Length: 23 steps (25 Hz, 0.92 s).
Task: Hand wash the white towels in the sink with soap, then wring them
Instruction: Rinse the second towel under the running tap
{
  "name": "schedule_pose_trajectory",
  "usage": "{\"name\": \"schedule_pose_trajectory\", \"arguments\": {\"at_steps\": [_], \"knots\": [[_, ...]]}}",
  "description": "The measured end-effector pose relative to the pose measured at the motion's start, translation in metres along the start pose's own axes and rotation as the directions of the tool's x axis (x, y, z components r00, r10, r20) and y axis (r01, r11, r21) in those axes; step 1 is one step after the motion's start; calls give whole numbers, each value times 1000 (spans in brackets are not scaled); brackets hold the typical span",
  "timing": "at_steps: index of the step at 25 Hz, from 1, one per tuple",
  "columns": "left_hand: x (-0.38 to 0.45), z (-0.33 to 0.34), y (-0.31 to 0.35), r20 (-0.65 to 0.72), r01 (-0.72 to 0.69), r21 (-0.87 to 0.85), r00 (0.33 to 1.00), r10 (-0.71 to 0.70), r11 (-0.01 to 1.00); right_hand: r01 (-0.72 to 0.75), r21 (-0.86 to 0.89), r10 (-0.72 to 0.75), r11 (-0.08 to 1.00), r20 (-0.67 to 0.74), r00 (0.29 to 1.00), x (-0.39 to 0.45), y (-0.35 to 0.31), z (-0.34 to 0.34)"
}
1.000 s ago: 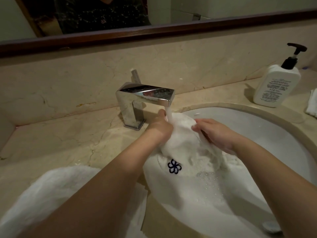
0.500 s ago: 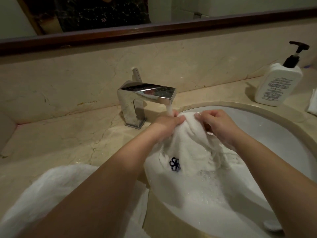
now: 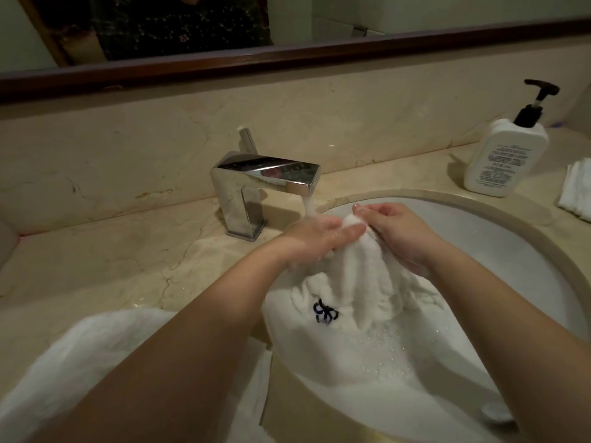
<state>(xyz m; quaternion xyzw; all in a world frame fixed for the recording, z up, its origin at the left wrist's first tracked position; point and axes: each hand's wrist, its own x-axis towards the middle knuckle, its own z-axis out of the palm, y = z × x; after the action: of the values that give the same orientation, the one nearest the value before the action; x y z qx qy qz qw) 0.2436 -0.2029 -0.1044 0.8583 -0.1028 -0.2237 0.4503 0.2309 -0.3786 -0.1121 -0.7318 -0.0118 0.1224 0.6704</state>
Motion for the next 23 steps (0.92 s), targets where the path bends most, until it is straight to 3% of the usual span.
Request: {"name": "schedule_pose_trajectory", "arguments": {"at_steps": [2,5,7,9,11,14,16,18,21,23], "knots": [[3,1,-3,-54,19,13,998,-18,1000,7,-146,-19,989,-87,996,-1,-2,-2],[7,4,-1,-206,99,-405,959,-196,909,-141,-445,140,884,-35,990,-6,0,-16],[9,4,1,-276,90,-466,931,-241,880,-191,-562,244,805,21,969,-12,3,-26],[10,3,2,-315,119,-281,926,-208,952,-161,-553,207,817,21,978,-20,5,-32],[8,7,3,-269,149,-33,951,-153,988,-148,-404,163,903,2,987,-27,0,-28],[1,7,7,-58,24,-31,998,-26,999,-157,-80,159,984,20,987,-23,-16,-12],[-7,3,13,27,-12,23,1000,12,1000,-128,-3,127,992,-67,990,-15,-24,-1],[-9,0,12,-64,42,60,997,-38,997,-106,-67,96,992,-139,986,-7,-22,2],[-7,-1,9,-207,140,-277,957,-202,951,-93,-211,77,973,-81,994,-11,-7,-8],[1,1,9,-246,105,-346,949,-198,932,-101,-410,92,906,-43,995,-17,5,-14]]}}
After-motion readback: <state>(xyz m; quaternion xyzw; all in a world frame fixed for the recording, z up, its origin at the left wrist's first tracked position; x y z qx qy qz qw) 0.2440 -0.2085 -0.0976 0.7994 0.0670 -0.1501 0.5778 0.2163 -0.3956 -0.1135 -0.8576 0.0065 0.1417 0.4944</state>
